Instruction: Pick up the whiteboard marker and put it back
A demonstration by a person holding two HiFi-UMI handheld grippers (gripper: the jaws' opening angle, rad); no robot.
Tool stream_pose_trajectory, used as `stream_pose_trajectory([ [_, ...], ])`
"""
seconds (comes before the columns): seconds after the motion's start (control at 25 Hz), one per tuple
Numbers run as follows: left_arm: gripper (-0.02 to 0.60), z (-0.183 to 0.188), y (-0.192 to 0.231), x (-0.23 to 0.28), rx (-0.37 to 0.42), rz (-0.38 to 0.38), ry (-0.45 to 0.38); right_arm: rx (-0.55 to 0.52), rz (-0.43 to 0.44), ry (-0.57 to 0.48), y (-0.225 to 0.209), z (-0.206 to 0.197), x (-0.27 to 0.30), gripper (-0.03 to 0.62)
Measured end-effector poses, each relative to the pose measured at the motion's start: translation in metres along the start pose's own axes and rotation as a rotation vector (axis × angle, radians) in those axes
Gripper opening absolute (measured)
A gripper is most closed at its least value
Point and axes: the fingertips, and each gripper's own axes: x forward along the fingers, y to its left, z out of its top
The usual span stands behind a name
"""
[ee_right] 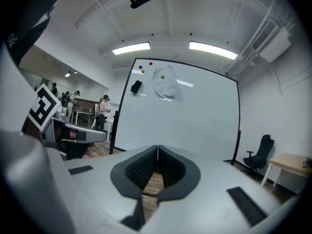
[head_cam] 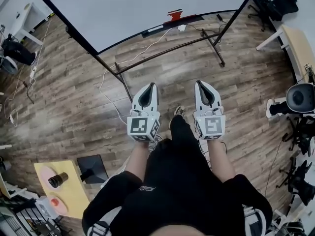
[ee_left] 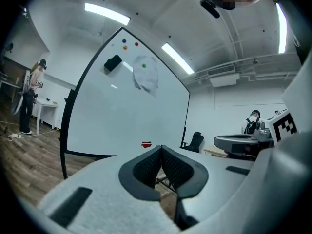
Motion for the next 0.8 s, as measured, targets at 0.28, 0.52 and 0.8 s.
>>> stream_pose_trajectory([
  [0.28,0.008,0.01,0.016,0.066,0.056,0.031,0.022,0.054,0.07,-0.047,-0.03,-0.002,0.07,0.003],
  [0.52,0.007,0.03,0.037,0.145,0.094,0.08,0.047,0.057,0.073,-0.059,-0.099,0.006,0.135,0.005],
  [0.8,0.008,0.023,0.041,0.222,0.142,0.072,0.135,0.114,0.128,-0.045,-0.133,-0.01,0.183,0.005],
])
